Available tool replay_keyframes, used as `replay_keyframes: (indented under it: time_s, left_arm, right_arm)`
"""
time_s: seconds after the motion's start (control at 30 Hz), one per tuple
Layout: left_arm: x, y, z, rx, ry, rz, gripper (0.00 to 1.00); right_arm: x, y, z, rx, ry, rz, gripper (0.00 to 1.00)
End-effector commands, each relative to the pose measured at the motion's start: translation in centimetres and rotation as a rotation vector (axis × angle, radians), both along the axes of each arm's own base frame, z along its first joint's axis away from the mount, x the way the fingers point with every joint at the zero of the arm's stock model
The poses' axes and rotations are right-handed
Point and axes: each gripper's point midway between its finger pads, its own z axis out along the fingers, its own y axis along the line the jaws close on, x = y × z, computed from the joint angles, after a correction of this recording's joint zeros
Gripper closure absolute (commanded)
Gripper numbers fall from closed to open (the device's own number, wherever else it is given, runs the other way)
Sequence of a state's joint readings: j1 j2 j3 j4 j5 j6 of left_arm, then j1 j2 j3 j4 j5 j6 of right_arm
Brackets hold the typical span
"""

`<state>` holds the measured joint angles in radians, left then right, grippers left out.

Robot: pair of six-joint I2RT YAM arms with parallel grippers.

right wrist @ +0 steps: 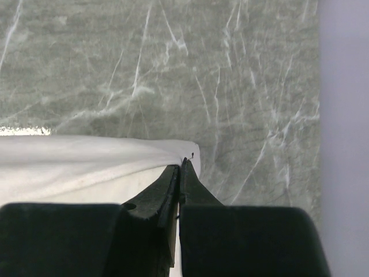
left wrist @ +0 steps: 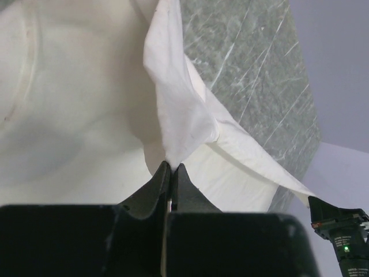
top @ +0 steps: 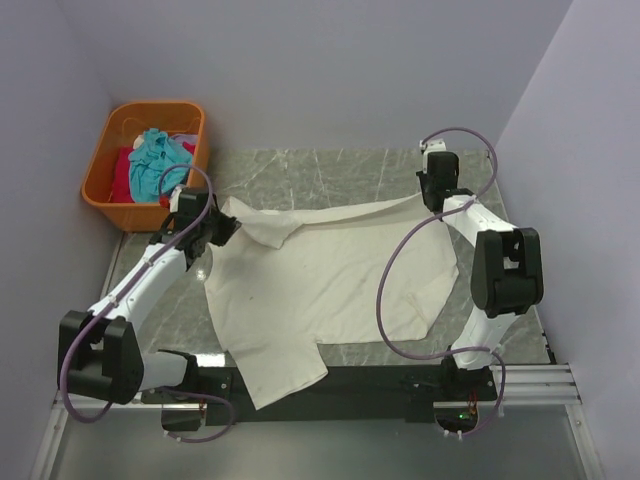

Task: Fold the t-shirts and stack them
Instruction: Fold the tshirt

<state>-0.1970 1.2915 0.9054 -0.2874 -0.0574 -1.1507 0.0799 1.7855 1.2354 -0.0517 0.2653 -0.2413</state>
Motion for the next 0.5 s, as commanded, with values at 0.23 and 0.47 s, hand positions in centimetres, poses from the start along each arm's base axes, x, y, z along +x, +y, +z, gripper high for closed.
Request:
replay_keyframes:
  time_s: [0.23, 0.47]
  left_arm:
    - [-3.0, -0.2, -2.9, -0.064, 0.023, 0.043, 0.99]
    - [-5.3, -0.1, -6.5, -0.096, 0.090, 0.060, 0.98]
  right_arm:
    - [-2.4, -0.2, 0.6, 0.062, -0.038, -0.051, 1.00]
    - [-4.5, -0.1, -2.5, 0.109, 0.055, -0.097, 0.98]
